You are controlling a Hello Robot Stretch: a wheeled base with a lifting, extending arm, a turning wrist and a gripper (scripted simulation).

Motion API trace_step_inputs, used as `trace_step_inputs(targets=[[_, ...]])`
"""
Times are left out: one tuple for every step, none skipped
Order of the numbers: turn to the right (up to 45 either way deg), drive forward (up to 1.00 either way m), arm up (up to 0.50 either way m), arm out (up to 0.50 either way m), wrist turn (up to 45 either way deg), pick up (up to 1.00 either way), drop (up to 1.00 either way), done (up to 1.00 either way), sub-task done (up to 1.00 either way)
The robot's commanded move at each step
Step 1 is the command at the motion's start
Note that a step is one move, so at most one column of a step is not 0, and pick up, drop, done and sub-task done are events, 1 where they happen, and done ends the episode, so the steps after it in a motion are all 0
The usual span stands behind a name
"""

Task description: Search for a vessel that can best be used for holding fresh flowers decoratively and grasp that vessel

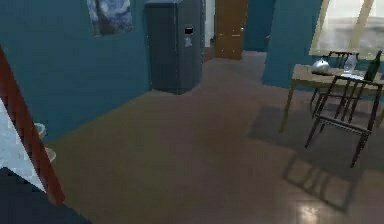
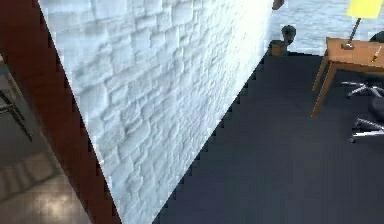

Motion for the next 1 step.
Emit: trace_step_inputs(targets=[[0.0, 1.0, 0.0, 0.0, 0.0, 0.0, 0.0, 0.0, 0.0]])
